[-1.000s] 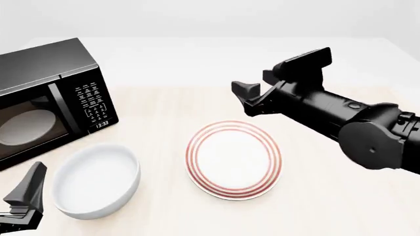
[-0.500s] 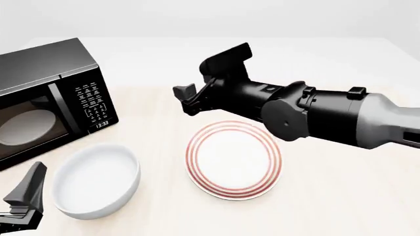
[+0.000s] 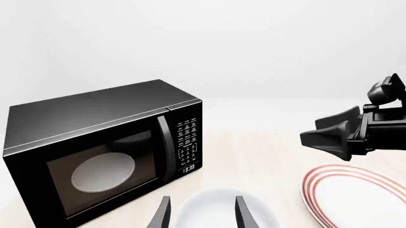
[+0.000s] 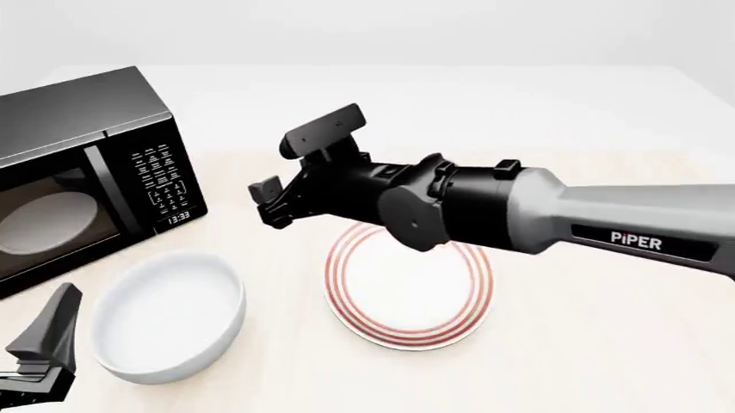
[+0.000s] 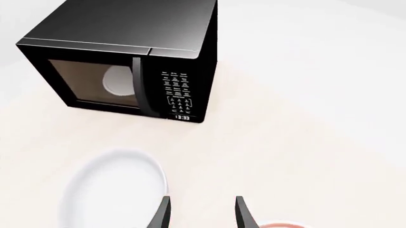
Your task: Put the white bowl to the right of the plate.
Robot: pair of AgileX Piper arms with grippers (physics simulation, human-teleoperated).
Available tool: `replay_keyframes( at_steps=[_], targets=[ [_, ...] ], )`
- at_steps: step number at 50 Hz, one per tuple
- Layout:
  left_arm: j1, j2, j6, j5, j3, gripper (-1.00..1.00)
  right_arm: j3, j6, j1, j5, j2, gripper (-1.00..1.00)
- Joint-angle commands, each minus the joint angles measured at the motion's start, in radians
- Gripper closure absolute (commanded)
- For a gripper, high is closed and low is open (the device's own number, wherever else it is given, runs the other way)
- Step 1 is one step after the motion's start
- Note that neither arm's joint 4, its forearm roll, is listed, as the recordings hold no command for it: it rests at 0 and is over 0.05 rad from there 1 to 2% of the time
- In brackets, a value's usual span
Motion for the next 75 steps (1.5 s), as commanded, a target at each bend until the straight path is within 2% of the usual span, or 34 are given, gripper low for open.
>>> replay_keyframes(
  at_steps=[1, 14, 16, 34, 48, 52, 54, 57, 67, 75],
  targets=[
    [0.0, 0.0, 0.0, 0.0, 0.0, -1.0, -0.05, 0.015, 0.031, 0.023, 0.068, -1.0],
    [0.0, 0.0, 0.0, 0.0, 0.0, -1.0, -0.078, 0.043, 0.062, 0.023, 0.132, -1.0],
    [0.0, 0.0, 0.0, 0.0, 0.0, -1.0, -0.084, 0.074, 0.076, 0.02, 0.156, -1.0],
    [0.0, 0.0, 0.0, 0.0, 0.0, -1.0, -0.149, 0.093, 0.104, 0.053, 0.258, -1.0],
    [0.0, 0.0, 0.0, 0.0, 0.0, -1.0, -0.162, 0.109, 0.085, 0.07, 0.296, -1.0],
    [0.0, 0.0, 0.0, 0.0, 0.0, -1.0, -0.169, 0.136, 0.093, 0.079, 0.307, -1.0],
    [0.0, 0.0, 0.0, 0.0, 0.0, -1.0, -0.164, 0.177, 0.1, 0.079, 0.307, -1.0],
    [0.0, 0.0, 0.0, 0.0, 0.0, -1.0, -0.163, 0.199, 0.11, 0.083, 0.312, -1.0],
    [0.0, 0.0, 0.0, 0.0, 0.0, -1.0, -0.173, 0.19, 0.115, 0.098, 0.338, -1.0],
    [0.0, 0.0, 0.0, 0.0, 0.0, -1.0, -0.177, 0.203, 0.121, 0.099, 0.351, -1.0]
  ],
)
